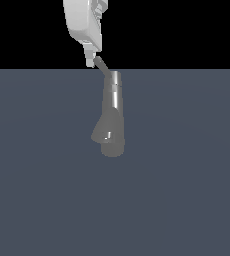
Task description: Turn on the faucet by rotating a designated handle.
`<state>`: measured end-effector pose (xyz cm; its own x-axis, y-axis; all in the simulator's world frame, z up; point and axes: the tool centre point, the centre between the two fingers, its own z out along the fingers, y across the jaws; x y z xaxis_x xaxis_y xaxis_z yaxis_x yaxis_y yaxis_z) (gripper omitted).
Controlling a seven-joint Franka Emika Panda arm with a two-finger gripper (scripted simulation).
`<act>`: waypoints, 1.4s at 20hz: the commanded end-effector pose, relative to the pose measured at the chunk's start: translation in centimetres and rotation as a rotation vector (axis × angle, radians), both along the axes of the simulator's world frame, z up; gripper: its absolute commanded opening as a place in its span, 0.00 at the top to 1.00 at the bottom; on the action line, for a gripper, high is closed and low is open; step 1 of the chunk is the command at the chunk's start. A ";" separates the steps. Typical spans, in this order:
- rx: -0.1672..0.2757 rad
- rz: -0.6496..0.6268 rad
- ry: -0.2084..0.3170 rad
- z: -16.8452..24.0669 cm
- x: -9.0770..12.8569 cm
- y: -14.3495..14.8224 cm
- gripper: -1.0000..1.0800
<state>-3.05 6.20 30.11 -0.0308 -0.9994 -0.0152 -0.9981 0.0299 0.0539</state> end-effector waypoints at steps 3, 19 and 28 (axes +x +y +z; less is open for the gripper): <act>0.000 0.000 0.001 0.1 -0.3 -0.8 1.00; 0.003 0.030 0.001 0.2 -0.5 -7.3 1.00; 0.001 0.016 0.004 -1.0 1.6 -10.9 1.00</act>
<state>-1.91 -3.41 29.76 -0.0016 -0.9998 -0.0176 -0.9985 0.0007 0.0549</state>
